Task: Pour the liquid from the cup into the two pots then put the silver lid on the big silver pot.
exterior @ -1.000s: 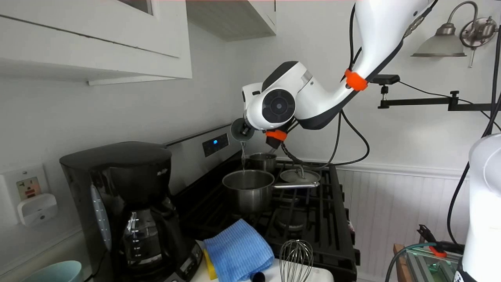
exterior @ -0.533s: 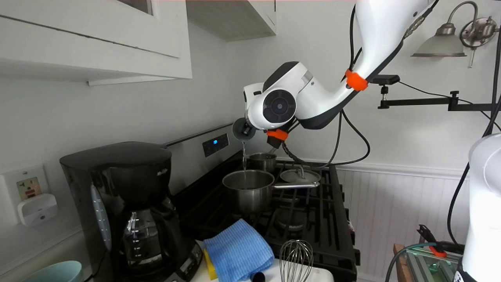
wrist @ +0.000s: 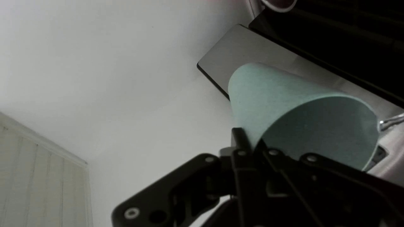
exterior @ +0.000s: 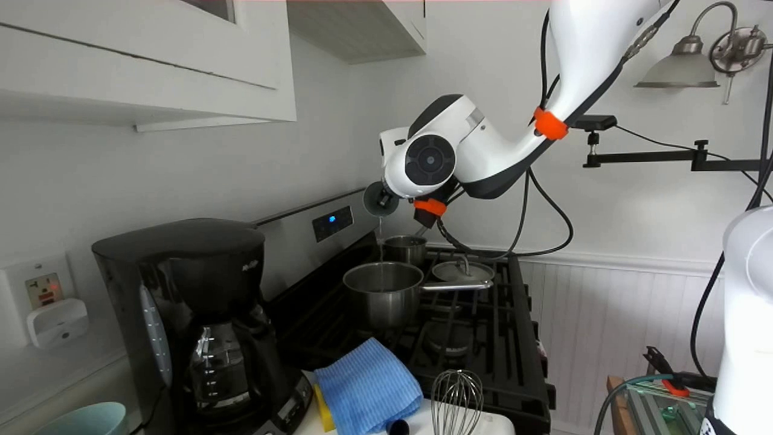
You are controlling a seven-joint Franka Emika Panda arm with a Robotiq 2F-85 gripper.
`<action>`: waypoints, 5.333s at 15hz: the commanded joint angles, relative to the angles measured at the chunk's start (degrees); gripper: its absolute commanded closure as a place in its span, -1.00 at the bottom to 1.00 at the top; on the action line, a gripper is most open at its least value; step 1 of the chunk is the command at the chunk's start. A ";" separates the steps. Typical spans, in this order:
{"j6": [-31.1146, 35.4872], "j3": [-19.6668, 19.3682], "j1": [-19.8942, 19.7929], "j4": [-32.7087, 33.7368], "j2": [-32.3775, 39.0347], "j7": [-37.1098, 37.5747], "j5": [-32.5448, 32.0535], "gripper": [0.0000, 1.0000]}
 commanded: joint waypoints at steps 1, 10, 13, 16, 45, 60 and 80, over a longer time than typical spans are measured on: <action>2.07 -1.93 0.54 2.48 0.83 -1.41 5.84 0.98; 8.08 -5.07 -0.95 7.82 3.35 -6.67 24.37 0.98; 6.22 -4.61 -0.86 6.46 2.26 -5.84 23.80 0.90; 5.22 -4.56 -0.88 7.30 2.92 -5.49 24.18 0.98; -8.46 -8.90 -10.57 52.13 42.60 3.99 29.61 0.98; -13.21 -10.57 -9.74 58.98 48.45 4.22 25.38 0.98; -14.87 -10.33 -10.47 58.43 49.34 4.21 12.63 0.98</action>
